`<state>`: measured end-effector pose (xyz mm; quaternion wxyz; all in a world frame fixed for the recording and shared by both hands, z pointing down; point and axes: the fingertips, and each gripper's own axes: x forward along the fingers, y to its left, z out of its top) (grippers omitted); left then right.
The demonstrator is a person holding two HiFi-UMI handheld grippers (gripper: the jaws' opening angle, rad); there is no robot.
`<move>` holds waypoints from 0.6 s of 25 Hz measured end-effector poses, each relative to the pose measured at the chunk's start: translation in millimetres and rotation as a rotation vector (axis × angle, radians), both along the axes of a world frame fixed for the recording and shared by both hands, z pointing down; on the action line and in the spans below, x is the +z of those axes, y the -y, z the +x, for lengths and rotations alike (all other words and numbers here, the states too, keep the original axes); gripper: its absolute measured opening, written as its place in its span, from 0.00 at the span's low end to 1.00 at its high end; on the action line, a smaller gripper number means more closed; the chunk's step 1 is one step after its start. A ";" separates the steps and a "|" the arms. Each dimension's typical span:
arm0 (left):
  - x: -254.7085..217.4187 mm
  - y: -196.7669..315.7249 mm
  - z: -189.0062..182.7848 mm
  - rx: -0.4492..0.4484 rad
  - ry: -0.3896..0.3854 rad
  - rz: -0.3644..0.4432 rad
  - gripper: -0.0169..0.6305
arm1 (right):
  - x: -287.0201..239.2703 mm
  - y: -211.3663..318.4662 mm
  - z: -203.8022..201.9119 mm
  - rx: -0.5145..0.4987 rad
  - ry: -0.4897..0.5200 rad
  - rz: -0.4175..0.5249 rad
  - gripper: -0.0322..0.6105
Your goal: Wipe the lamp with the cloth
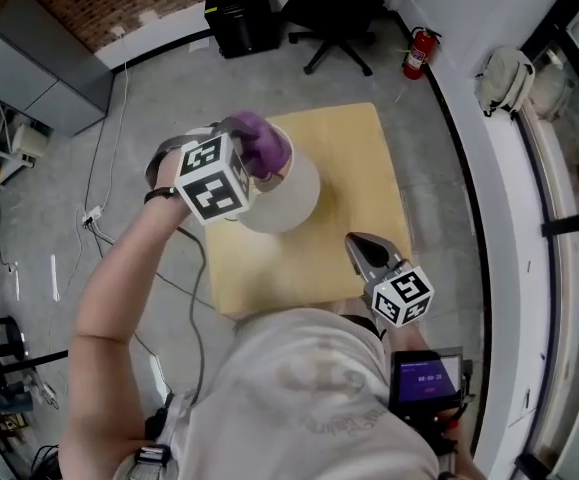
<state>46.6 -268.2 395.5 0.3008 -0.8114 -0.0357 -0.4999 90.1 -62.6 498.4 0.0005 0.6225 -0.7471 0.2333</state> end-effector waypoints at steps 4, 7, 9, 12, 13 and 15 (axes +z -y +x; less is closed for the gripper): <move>10.2 -15.9 17.9 -0.039 -0.016 -0.087 0.15 | 3.4 -13.6 12.7 0.015 0.018 0.010 0.07; 25.3 -20.3 10.8 -0.047 0.089 -0.187 0.15 | 6.1 -20.5 22.1 0.022 0.024 0.017 0.07; 37.3 -21.2 -3.8 -0.039 0.213 -0.239 0.15 | 7.4 -22.0 25.7 0.023 0.031 0.020 0.07; 43.0 -25.6 -19.5 -0.051 0.342 -0.300 0.15 | 6.0 -21.8 26.6 0.017 0.040 0.023 0.07; 39.9 -22.4 -23.2 -0.053 0.375 -0.278 0.15 | 4.6 -20.6 25.4 0.013 0.040 0.027 0.07; 27.9 -4.0 -29.2 -0.056 0.411 -0.152 0.15 | 0.0 -14.2 21.3 0.007 0.034 0.041 0.07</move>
